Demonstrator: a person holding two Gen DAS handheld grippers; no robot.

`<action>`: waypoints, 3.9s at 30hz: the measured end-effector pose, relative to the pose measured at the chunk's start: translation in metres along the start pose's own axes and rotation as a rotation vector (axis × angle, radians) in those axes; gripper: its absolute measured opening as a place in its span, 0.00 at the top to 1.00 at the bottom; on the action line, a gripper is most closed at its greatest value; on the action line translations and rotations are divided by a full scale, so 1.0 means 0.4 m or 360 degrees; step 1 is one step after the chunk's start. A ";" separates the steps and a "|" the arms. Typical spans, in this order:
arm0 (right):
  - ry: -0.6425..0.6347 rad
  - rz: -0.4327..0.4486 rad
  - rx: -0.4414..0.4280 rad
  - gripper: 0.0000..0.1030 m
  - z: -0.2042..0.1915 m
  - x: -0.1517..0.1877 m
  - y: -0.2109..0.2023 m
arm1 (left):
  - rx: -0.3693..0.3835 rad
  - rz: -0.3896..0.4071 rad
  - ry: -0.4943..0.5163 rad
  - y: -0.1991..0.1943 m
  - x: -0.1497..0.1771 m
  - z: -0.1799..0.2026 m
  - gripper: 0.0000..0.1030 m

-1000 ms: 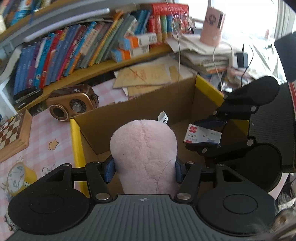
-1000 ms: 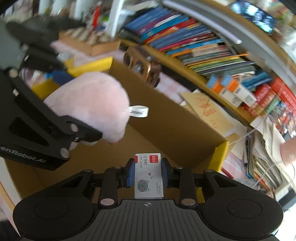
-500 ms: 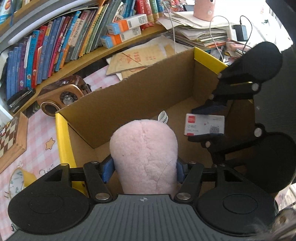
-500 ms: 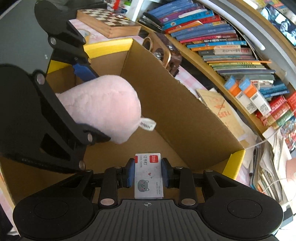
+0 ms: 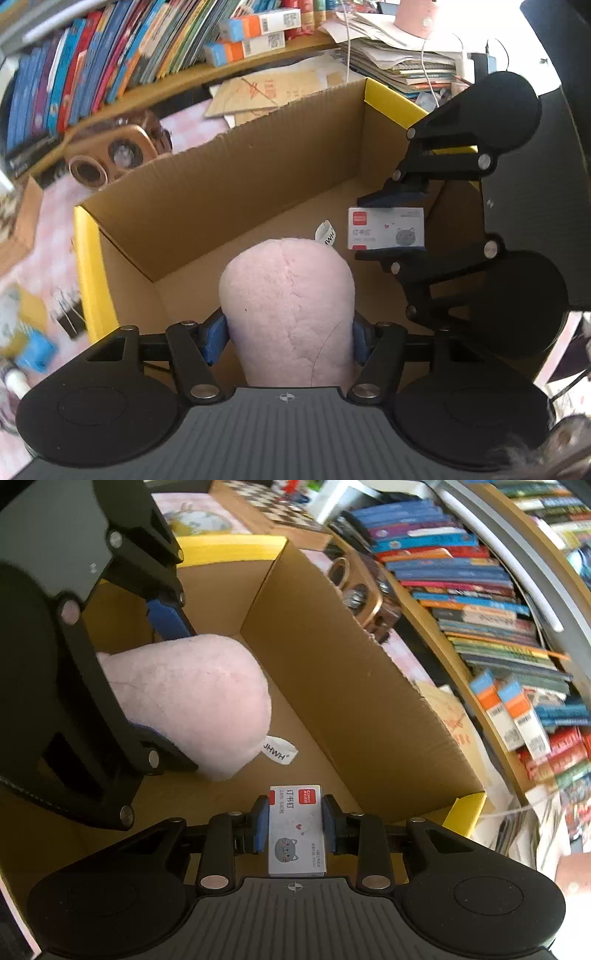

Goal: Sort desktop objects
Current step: 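Open the left gripper to drop the pig while the right releases the small box into the box, then withdraw both tools from the yellow box back over the table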

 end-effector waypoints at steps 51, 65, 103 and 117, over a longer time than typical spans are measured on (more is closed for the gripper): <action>0.0973 0.0575 0.0590 0.55 0.009 0.027 -0.461 | -0.0142 0.0807 -0.0144 -0.497 0.124 -0.081 0.00; 0.1311 0.0474 0.0774 0.55 -0.182 0.048 -0.527 | -0.0123 0.0795 -0.0325 -0.564 0.323 -0.156 0.00; 0.1375 0.0285 0.0414 0.55 -0.715 -0.224 -0.415 | -0.0199 0.0582 -0.0445 -0.656 0.749 -0.356 0.00; 0.1251 0.0330 0.0300 0.50 -0.759 -0.321 -0.382 | -0.0294 0.0578 -0.0548 -0.687 0.805 -0.435 0.00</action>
Point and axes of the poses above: each gripper's, at about its wrist camera, not at the fingertips, and y roughly the way its jaws point, z to its right, x to its underside, the point moved 5 cm from there along y, roughly the way its jaws point, and after that the axes turned 6 degrees about z, right-handed, at the moved point
